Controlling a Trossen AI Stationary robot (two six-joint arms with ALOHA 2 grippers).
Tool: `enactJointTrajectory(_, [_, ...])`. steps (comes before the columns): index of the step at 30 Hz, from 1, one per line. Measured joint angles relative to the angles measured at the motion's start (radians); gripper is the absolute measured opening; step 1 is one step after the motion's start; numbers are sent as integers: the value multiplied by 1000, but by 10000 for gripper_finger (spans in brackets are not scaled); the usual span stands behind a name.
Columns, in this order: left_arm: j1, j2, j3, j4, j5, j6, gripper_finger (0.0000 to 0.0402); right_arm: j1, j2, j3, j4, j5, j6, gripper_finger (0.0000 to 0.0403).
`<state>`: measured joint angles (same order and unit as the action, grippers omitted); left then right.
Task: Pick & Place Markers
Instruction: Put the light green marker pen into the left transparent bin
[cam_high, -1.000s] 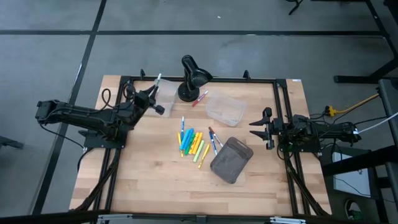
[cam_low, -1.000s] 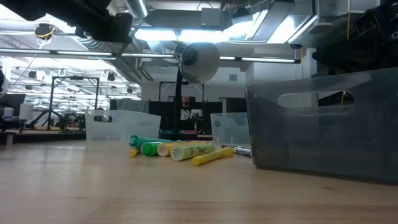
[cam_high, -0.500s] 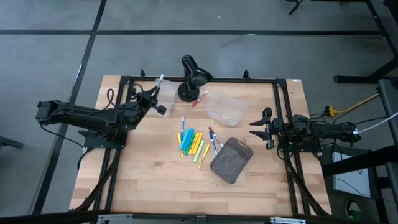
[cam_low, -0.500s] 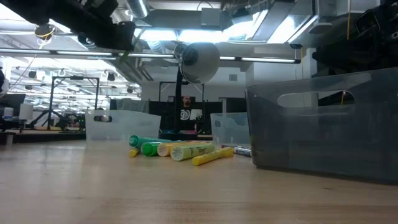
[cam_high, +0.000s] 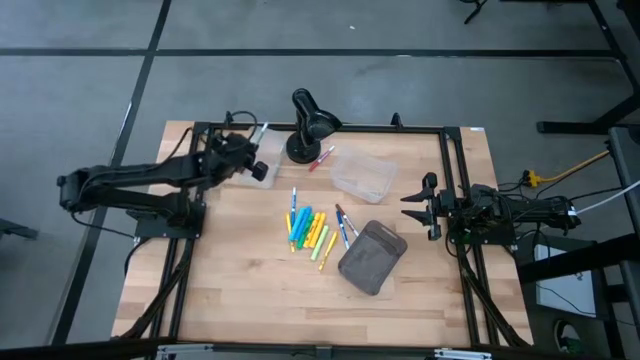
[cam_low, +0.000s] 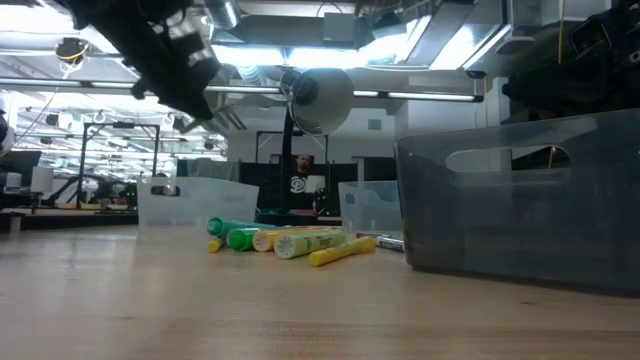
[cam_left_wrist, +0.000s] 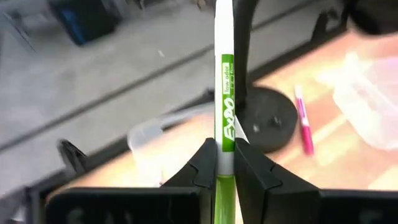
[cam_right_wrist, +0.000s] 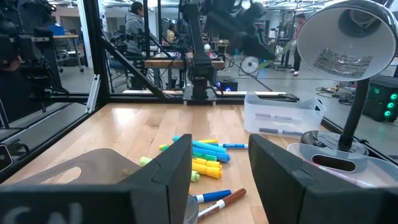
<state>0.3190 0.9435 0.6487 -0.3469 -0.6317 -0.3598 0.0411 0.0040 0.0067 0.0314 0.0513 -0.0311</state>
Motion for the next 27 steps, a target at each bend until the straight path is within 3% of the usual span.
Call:
enactJointTrajectory(12, [189, 159, 0, -9, 321, -24, 29, 0, 0, 0, 0, 0, 0, 157])
enactJointTrajectory(27, [301, 263, 0, -39, 419, -23, 29, 0, 0, 0, 0, 0, 0, 157])
